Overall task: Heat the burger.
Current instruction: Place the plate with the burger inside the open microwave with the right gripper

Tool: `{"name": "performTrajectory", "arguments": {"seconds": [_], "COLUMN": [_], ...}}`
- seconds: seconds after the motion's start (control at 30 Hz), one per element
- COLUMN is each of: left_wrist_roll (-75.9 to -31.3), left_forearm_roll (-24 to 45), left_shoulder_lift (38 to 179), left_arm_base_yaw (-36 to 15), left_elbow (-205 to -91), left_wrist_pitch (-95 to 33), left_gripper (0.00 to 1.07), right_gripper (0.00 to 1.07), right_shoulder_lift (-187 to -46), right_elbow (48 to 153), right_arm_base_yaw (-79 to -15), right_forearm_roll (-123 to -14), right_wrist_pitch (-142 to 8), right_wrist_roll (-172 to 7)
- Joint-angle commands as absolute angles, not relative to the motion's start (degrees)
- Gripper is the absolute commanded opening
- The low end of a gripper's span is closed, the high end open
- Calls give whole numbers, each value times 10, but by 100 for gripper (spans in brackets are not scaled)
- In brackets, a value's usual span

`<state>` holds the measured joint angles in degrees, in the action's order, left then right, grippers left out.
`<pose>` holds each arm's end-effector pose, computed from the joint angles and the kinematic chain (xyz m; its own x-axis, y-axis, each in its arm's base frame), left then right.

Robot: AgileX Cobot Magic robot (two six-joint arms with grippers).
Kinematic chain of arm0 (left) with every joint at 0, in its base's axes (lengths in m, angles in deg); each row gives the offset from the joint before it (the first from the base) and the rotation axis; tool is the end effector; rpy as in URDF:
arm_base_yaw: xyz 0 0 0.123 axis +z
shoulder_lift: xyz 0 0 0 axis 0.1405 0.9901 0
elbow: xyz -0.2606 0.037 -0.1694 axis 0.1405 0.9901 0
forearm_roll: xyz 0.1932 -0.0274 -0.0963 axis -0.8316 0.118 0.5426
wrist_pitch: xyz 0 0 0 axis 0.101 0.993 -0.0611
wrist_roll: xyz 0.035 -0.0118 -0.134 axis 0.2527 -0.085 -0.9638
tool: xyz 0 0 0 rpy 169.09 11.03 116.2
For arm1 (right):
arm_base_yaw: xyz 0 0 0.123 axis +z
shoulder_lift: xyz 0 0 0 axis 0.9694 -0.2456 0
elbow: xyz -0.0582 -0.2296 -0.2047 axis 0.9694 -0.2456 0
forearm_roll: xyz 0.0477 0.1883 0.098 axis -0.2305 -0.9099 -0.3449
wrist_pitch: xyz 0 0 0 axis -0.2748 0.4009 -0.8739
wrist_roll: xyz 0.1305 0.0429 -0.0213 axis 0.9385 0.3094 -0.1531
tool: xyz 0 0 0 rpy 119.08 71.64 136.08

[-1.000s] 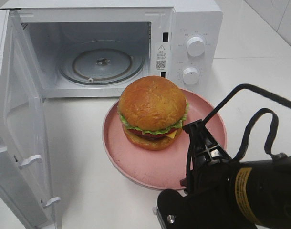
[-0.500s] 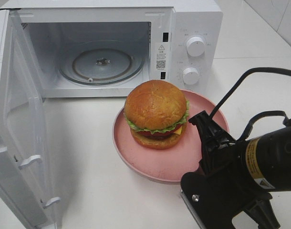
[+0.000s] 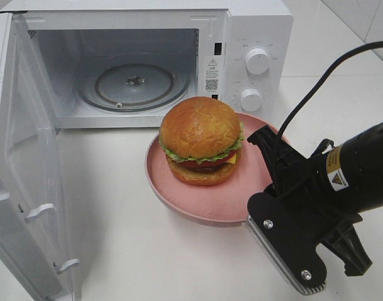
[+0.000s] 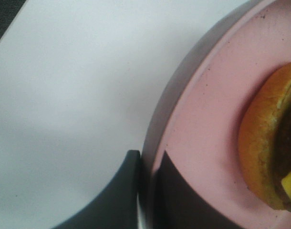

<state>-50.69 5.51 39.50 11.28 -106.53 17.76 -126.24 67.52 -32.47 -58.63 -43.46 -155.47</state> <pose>-0.0205 -0.0213 0.2431 -0.4230 0.0074 -0.9061 0.0892 0.9955 -0.0335 0.1747 0.1532 0.2017 0.6229 -0.7821 0.0187 -0.6589 -0.5374 -0.5263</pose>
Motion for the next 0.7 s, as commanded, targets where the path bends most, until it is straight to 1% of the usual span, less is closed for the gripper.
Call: {"name": "performTrajectory", "arguments": {"seconds": [0.03, 0.47, 0.7], "left_wrist_roll": [-506, -506, -506], "left_forearm_roll": [58, 58, 58], "left_shoulder_lift": [385, 385, 385], "left_arm_base_yaw": [109, 109, 109], "left_elbow": [-1064, -1064, -1064], "left_wrist_pitch": [174, 174, 174], "left_gripper": [98, 98, 98], "right_gripper": [0, 0, 0], "right_shoulder_lift": [-1272, -1325, -1348], "right_elbow": [698, 777, 812], "right_arm_base_yaw": [-336, -336, -317], "right_forearm_roll": [-605, -607, -616], "right_wrist_pitch": [-440, -440, -446], "right_wrist_roll": [-1583, -1583, -1581]}}
